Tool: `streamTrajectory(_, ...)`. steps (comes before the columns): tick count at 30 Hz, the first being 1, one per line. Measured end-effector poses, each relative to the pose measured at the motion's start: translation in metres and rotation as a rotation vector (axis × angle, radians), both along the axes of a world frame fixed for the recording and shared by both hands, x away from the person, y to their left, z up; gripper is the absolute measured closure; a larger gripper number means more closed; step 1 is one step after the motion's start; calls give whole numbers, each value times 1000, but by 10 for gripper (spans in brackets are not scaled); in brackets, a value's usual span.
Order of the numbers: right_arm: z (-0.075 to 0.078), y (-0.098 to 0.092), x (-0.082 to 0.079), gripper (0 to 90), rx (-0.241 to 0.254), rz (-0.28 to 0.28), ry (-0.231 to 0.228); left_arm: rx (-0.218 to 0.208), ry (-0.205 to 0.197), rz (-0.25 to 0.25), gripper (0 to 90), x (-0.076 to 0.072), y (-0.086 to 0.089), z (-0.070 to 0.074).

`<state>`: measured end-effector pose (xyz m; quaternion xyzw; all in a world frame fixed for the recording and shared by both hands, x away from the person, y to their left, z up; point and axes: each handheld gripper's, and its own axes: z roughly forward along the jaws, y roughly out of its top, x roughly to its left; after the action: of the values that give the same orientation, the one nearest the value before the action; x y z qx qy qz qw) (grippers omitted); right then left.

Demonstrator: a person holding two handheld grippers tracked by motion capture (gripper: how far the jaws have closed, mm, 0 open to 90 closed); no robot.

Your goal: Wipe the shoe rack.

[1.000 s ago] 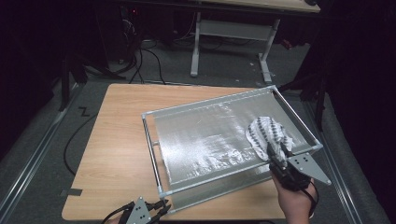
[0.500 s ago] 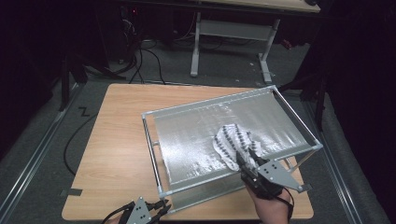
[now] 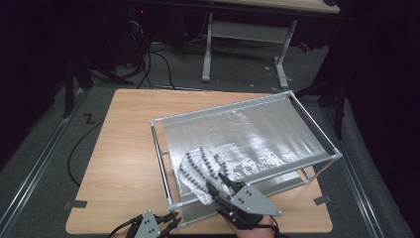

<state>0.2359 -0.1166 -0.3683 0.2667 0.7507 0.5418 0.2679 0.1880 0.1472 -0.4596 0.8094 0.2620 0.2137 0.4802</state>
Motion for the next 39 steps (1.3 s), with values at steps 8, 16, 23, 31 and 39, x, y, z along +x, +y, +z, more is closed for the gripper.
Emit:
streamTrajectory(8, 1, 27, -17, 572, -7, 68, -25, 0, 1, -1, 786, 0, 0, 0)
streamTrajectory(16, 3, 21, -8, 505, 54, 22, 10, -2, 5, 1, 787, 0, 0, 0)
streamTrajectory(23, -1, 31, -5, 558, -4, 20, 14, -2, 5, 1, 787, 0, 0, 0)
streamTrajectory(31, 1, 29, -7, 787, -71, 66, -35, -4, 7, 2, 787, 0, 0, 0)
streamTrajectory(39, 22, -34, -18, 789, -6, -62, -137, -18, 15, 32, 791, 5, 4, -1)
